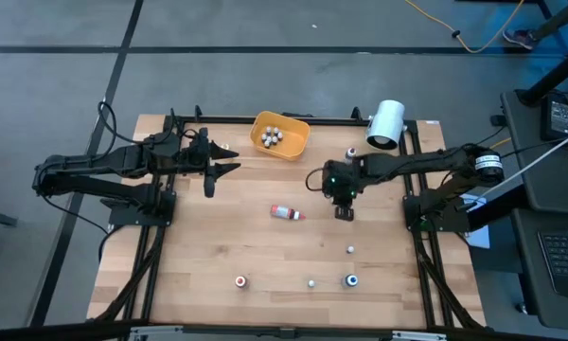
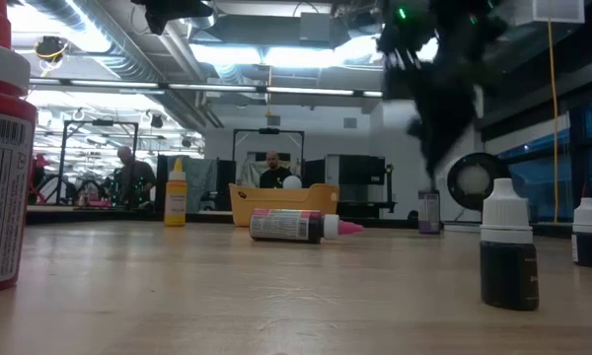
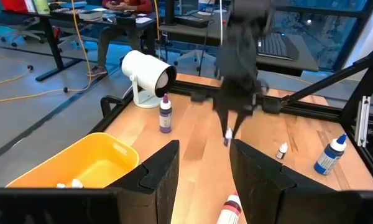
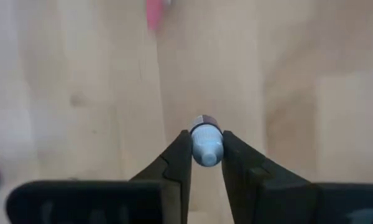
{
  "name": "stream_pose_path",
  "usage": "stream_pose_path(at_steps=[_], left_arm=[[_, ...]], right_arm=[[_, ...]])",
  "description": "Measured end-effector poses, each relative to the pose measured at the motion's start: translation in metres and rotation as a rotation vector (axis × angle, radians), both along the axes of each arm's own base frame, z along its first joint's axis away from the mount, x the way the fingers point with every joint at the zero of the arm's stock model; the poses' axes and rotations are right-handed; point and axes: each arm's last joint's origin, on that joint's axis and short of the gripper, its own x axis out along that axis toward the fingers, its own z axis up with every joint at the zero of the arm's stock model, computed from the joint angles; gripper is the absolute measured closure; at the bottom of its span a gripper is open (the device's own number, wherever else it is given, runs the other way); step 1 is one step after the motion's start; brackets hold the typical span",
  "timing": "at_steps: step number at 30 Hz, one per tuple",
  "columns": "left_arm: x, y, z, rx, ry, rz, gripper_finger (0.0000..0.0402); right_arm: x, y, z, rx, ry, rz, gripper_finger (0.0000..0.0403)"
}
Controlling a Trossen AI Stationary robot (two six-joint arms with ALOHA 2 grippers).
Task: Pick & Place food coloring
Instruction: Put the small violet food coloring bottle into the bin
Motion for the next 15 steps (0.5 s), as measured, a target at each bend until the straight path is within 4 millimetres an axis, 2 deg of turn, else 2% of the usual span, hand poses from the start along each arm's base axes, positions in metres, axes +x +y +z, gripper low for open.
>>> stream_pose_path(at_steps=[5,8,11,15], left_arm=[[0.000,0.000,0.000,0.000,0.000,0.000,0.0263],[0.000,0.000,0.000,0.000,0.000,0.000,0.0263],[0.000,0.000,0.000,0.000,0.000,0.000,0.0263],[0.000,0.000,0.000,0.000,0.000,0.000,0.0263]], right_arm=[[0.015,-0.020,0.065,-0.045,-0.119,0.004,0.0330],[0.017,-0.034,0.103,-0.082,-0.200,-0.003,0.0321],[0.013,-0.046,0.135,-0.144,-0.246,-0.012,0.0321],[0.001,-0.060,0.165,-0.197,-0.255,-0.058,0.0331]])
